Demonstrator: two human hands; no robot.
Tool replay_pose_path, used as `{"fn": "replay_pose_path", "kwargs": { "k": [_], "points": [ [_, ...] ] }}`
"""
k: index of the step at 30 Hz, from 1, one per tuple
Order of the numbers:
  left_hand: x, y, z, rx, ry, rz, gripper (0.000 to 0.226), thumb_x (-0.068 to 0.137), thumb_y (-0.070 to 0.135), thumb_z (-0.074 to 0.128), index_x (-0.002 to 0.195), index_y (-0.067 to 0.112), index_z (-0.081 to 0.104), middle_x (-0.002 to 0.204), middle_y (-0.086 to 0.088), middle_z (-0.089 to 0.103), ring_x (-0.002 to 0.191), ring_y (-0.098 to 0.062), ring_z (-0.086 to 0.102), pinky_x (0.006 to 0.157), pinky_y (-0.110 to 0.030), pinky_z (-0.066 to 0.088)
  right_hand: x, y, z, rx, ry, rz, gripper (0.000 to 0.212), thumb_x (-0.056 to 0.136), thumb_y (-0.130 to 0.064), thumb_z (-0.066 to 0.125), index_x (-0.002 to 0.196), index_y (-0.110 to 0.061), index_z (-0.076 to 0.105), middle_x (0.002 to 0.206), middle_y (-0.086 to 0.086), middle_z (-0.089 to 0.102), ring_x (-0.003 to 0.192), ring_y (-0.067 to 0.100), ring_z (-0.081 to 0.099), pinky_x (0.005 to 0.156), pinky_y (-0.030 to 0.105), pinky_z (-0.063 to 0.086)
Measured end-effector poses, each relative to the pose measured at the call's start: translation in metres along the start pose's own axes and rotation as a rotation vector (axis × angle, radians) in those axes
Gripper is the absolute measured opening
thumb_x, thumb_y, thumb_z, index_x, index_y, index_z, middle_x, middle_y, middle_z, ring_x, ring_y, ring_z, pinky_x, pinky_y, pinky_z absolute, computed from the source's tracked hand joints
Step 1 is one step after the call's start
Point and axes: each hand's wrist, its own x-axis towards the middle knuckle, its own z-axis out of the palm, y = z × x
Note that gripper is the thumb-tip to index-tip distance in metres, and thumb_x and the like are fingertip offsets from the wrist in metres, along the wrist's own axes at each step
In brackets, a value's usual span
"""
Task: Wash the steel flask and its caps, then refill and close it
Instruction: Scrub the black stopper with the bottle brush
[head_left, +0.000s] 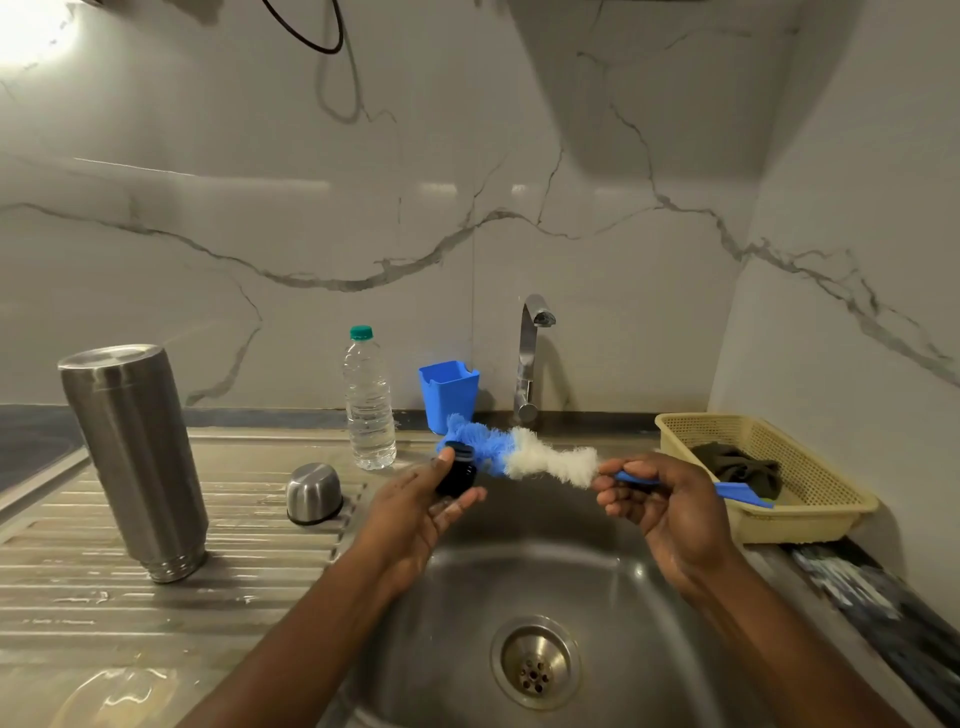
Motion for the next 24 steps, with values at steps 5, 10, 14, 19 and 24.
{"fn": "replay_pose_path", "kwargs": {
  "k": [5,10,14,19,24],
  "points": [
    [0.004,0.000,0.002,-0.026,0.037,0.044,0.031,0.097,0.015,0.070,0.120,-0.005,0.065,0.112,-0.025,0.077,0.104,-0.038,0.077,0.076,-0.034,0.067,0.004,-0.003,-0.005,-0.013,0.024,-0.015,0.031,0.096,0.001,0.043,0.090,0.012,0.071,0.079,0.027,0.072,0.063,0.027,0.069,0.056,0.028,0.059],
    [0.009,0.000,-0.006,-0.035,0.088,0.065,0.031,0.096,0.016,0.072,0.117,-0.006,0.067,0.113,-0.024,0.077,0.108,-0.037,0.076,0.072,-0.032,0.066,0.005,-0.003,-0.007,-0.060,0.029,-0.042,0.030,0.096,0.003,0.042,0.092,0.014,0.069,0.077,0.028,0.071,0.061,0.027,0.069,0.055,0.028,0.059],
    [0.012,0.003,-0.007,-0.014,0.148,0.083,0.036,0.094,0.017,0.074,0.120,-0.006,0.064,0.118,-0.026,0.074,0.111,-0.038,0.074,0.073,-0.034,0.067,0.002,-0.016,-0.006,-0.102,0.054,-0.117,0.029,0.097,0.004,0.043,0.091,0.011,0.070,0.077,0.025,0.073,0.062,0.027,0.071,0.057,0.027,0.060],
    [0.020,0.004,-0.019,-0.056,0.213,0.098,0.034,0.094,0.016,0.076,0.118,-0.004,0.063,0.123,-0.026,0.070,0.114,-0.037,0.071,0.071,-0.034,0.067,0.000,-0.031,0.012,-0.115,0.085,-0.198,0.029,0.097,0.006,0.045,0.087,0.008,0.072,0.076,0.023,0.074,0.062,0.027,0.071,0.059,0.028,0.061],
    [0.023,0.002,-0.017,-0.061,0.232,0.124,0.034,0.093,0.014,0.077,0.118,-0.005,0.063,0.122,-0.026,0.069,0.113,-0.036,0.071,0.073,-0.037,0.068,0.020,-0.069,0.058,-0.227,0.045,-0.259,0.027,0.101,-0.003,0.051,0.089,0.006,0.073,0.078,0.025,0.074,0.065,0.029,0.072,0.060,0.030,0.062]
  ]
}}
